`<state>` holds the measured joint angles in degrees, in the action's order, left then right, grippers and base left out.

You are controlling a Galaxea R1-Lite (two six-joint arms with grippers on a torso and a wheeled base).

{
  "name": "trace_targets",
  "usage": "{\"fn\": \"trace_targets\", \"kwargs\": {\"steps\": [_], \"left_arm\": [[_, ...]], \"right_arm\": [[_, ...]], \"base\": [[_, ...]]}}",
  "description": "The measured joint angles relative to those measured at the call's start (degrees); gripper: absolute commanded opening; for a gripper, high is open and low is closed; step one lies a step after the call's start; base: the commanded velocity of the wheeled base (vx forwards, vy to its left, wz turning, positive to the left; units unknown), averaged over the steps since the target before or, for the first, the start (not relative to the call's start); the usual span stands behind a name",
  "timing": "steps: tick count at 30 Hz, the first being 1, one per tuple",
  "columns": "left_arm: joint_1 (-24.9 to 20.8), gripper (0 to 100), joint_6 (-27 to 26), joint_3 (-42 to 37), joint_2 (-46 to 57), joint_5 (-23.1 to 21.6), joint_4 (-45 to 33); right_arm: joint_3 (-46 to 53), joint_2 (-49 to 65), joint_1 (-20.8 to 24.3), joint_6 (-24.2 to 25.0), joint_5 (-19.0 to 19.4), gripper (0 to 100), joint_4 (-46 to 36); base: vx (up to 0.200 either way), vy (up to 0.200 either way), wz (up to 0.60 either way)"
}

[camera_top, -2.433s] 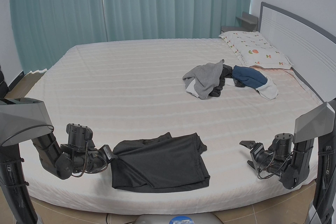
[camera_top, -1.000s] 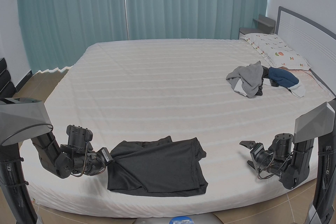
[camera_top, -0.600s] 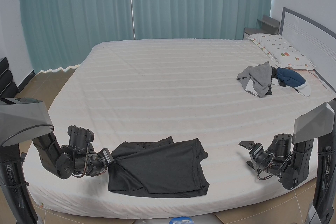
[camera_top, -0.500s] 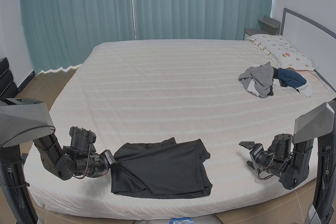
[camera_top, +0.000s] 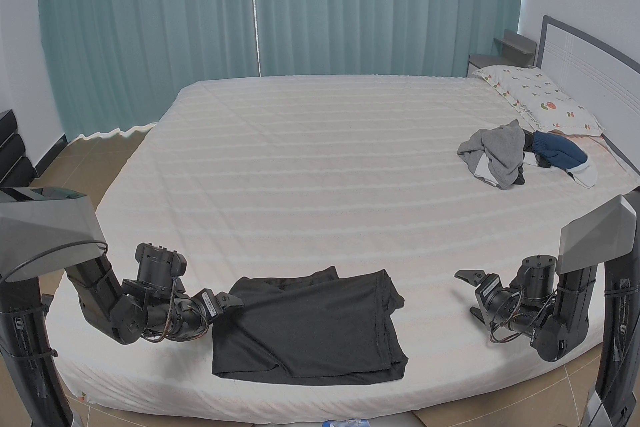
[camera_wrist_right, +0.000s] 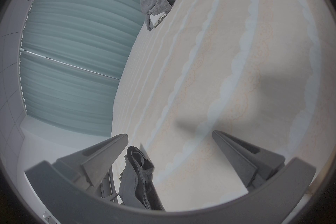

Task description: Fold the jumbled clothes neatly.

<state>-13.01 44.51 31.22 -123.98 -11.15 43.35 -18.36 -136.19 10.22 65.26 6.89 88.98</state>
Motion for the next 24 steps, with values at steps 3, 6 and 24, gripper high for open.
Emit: {"fn": "trace_targets", "kwargs": {"steps": [3, 6, 24], "left_arm": [[0.24, 100, 0.95, 0.28, 0.06, 0.00, 0.04], [0.59, 100, 1.78, 0.50, 0.59, 0.00, 0.13], [1.00, 100, 2.65, -0.07, 5.49, 1.28, -0.13]], "right_arm": [[0.00, -0.07, 0.06, -0.12, -0.18, 100, 0.00], [0.00, -0.13, 0.12, -0.80, -0.22, 100, 0.02], [1.48, -0.11, 5.30, -15.53, -7.84, 100, -0.05]], "base": [[0.000, 0.000, 0.00], [0.000, 0.000, 0.00], [0.000, 0.000, 0.00]]}}
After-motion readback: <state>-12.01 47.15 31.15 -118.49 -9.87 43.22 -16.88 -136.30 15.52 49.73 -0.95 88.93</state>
